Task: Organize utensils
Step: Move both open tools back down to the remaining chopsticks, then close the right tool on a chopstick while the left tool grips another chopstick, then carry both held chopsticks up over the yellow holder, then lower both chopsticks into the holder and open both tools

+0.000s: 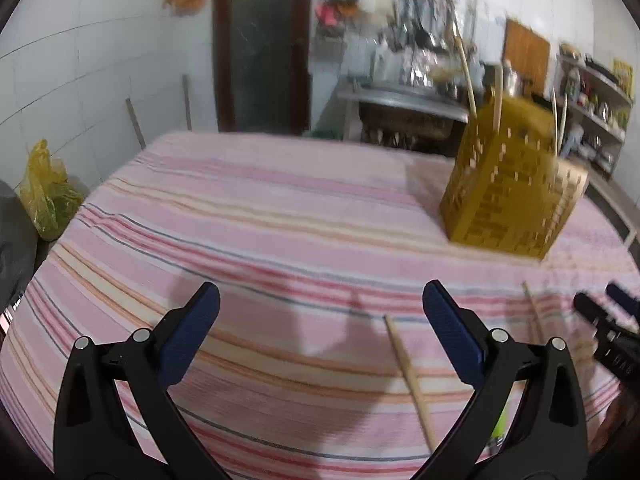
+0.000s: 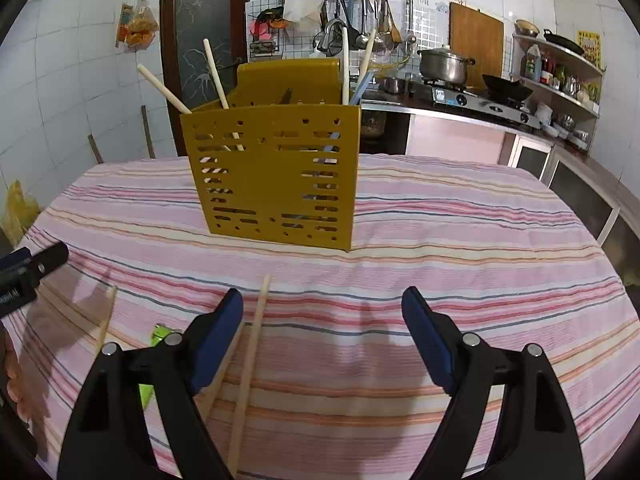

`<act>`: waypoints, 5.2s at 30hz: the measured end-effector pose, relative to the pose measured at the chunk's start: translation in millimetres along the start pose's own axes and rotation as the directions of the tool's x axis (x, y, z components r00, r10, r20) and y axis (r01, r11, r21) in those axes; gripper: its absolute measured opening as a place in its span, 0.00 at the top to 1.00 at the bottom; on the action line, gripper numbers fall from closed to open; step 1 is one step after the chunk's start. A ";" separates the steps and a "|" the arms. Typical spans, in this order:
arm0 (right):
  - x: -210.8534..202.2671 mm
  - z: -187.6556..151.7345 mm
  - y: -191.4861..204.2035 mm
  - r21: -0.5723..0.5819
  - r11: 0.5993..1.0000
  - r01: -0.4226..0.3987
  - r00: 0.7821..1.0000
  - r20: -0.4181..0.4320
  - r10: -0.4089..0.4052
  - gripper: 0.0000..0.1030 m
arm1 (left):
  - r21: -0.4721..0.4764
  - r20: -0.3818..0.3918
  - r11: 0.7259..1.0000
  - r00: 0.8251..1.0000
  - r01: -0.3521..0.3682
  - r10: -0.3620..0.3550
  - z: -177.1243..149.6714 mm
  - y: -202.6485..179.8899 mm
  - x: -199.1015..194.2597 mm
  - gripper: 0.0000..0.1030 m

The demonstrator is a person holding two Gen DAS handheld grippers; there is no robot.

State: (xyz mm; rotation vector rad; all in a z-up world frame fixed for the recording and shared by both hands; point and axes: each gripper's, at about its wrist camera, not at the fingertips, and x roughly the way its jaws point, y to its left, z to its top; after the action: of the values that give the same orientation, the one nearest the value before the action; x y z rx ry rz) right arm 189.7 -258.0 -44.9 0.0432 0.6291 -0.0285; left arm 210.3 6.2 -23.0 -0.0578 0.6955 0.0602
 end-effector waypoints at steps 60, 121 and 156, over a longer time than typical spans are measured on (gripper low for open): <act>25.4 0.1 19.7 -0.002 0.999 -0.042 0.989 -0.140 0.042 0.94 | 0.120 -0.229 0.979 0.964 0.166 -0.135 -13.0 -60.6 35.1 0.96; -116.4 15.0 -8.1 0.075 0.997 -0.029 0.883 0.470 -0.009 0.94 | 0.073 0.401 0.980 0.894 0.184 -0.198 17.3 -5.8 -132.1 0.96; -100.9 178.3 -43.6 0.125 0.986 -0.107 0.817 0.577 0.015 0.94 | 0.140 0.525 0.936 0.777 0.323 -0.347 169.9 -88.6 -137.4 0.96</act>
State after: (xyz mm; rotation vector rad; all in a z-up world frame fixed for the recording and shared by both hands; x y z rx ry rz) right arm 211.2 -309.0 157.1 0.1965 0.0117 -0.0255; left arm 220.1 -74.6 198.2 -0.1190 0.1035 -0.2776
